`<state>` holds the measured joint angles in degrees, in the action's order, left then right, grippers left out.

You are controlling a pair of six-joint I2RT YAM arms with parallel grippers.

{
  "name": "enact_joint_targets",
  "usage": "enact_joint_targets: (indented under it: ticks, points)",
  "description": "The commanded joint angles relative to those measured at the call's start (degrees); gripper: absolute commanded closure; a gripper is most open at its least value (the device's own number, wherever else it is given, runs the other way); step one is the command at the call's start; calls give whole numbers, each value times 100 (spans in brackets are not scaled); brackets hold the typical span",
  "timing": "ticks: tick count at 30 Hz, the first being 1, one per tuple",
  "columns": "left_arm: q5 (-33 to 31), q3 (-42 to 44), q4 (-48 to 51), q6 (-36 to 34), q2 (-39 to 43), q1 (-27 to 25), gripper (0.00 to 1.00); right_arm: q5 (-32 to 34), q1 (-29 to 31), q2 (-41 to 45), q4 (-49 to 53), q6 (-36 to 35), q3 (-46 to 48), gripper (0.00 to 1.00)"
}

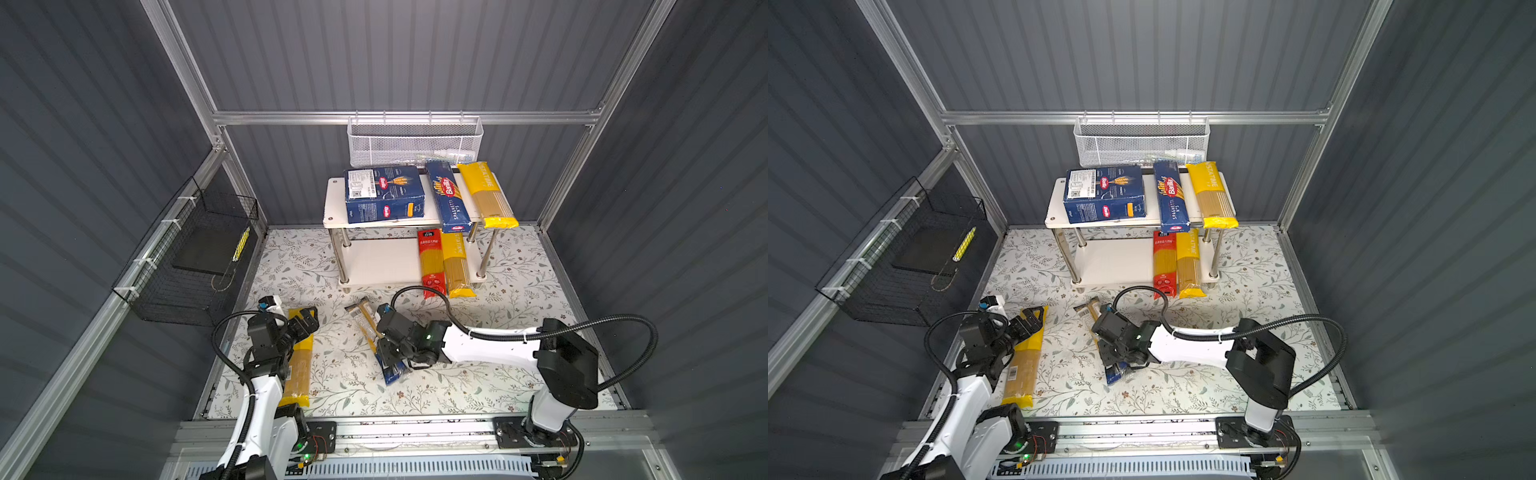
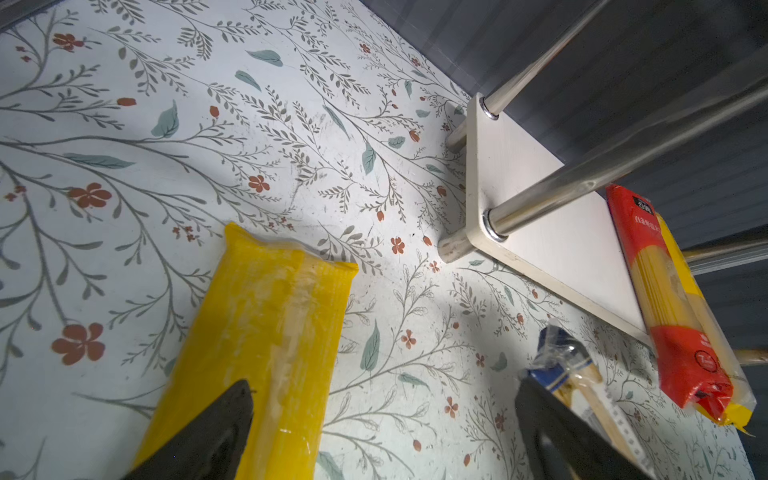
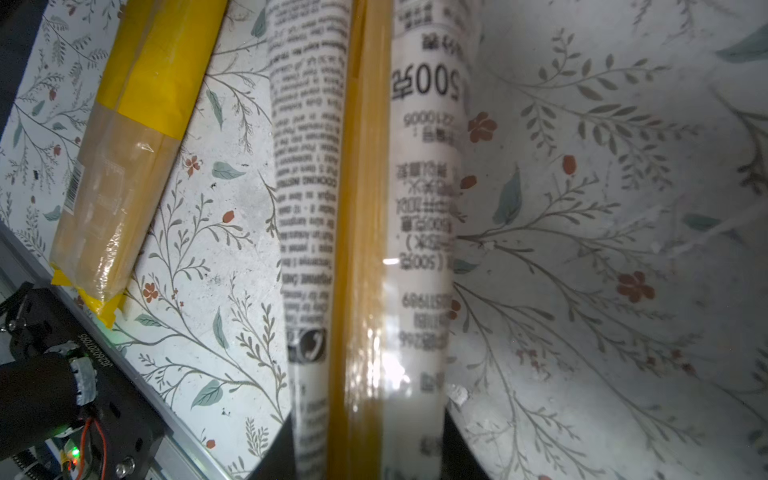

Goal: Place and organize the pasta boxes and bags onto the shelf
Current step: 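Lift the white-labelled bag and carry it toward the lower shelf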

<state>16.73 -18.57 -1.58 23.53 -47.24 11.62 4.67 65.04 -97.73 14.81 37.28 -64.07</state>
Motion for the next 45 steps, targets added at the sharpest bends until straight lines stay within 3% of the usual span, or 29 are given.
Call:
enact_joint_targets:
  ticks: [1,18,45]
  points:
    - [67,55,38,-102,14,-2,0,306,-93,456,-567,26,-35,76]
    - [67,55,46,-101,5,-2,0,652,-949,930,-625,-106,-238,77]
    - [67,55,47,-97,-2,-2,0,716,-2146,-702,-1173,-201,-1736,76]
